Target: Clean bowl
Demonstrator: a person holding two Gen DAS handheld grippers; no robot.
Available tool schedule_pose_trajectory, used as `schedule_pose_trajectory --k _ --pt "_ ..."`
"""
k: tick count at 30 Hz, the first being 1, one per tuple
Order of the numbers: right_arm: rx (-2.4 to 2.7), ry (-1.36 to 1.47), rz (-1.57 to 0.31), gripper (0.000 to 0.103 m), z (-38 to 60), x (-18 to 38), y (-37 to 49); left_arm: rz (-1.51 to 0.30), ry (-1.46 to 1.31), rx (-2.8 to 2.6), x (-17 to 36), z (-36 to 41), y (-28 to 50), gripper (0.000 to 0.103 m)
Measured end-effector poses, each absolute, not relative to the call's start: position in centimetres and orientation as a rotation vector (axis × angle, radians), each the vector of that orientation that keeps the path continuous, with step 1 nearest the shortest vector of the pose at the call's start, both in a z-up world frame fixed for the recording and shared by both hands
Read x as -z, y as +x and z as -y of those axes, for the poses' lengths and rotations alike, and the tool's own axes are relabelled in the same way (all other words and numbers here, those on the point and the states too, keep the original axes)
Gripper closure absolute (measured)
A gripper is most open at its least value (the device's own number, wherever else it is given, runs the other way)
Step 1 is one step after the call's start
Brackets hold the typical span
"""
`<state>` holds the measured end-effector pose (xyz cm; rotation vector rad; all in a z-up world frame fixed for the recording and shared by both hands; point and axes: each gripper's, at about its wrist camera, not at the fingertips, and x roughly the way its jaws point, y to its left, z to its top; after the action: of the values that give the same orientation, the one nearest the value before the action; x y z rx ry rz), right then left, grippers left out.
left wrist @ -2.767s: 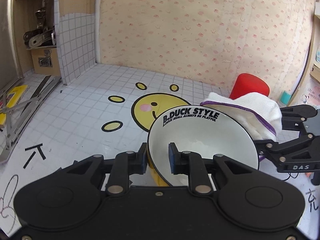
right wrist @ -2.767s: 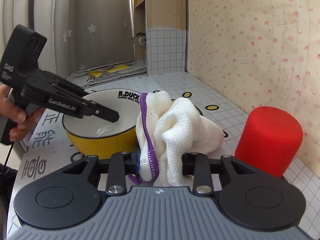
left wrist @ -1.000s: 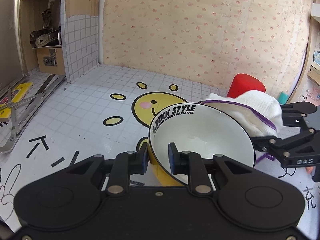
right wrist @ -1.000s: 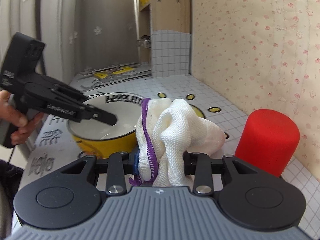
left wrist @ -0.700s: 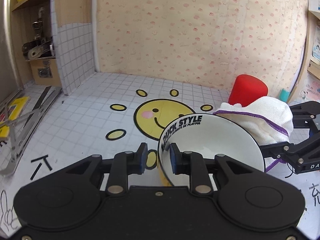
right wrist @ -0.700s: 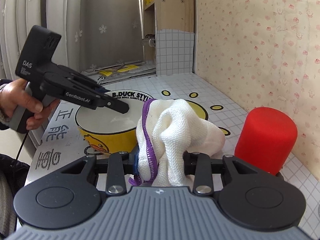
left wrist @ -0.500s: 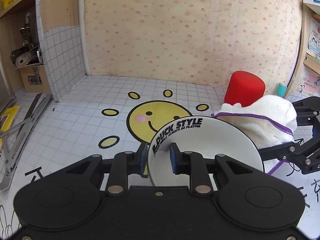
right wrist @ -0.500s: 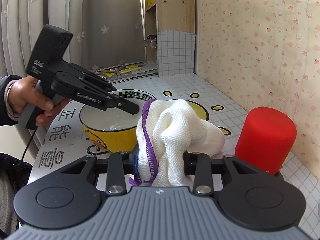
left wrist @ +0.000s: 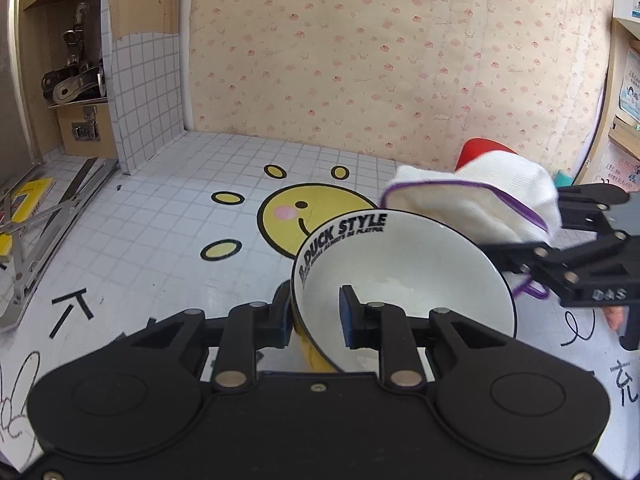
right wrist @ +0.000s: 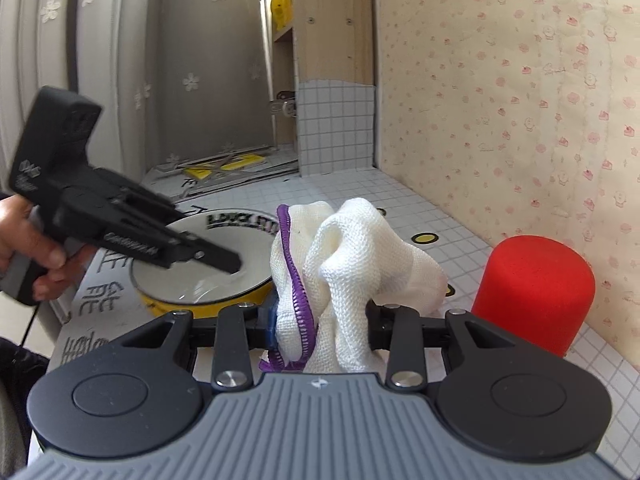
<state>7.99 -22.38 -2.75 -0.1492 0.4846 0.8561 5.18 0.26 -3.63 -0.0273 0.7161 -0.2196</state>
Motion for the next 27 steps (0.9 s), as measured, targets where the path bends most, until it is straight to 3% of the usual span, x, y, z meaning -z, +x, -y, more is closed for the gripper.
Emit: schedule_pose_trajectory --k 27 --pt "-0.955 -0.216 -0.526 0.064 23.0 2.2 6.0 -0.703 -0.002 0.189 3.8 0.3 5.6 0.078"
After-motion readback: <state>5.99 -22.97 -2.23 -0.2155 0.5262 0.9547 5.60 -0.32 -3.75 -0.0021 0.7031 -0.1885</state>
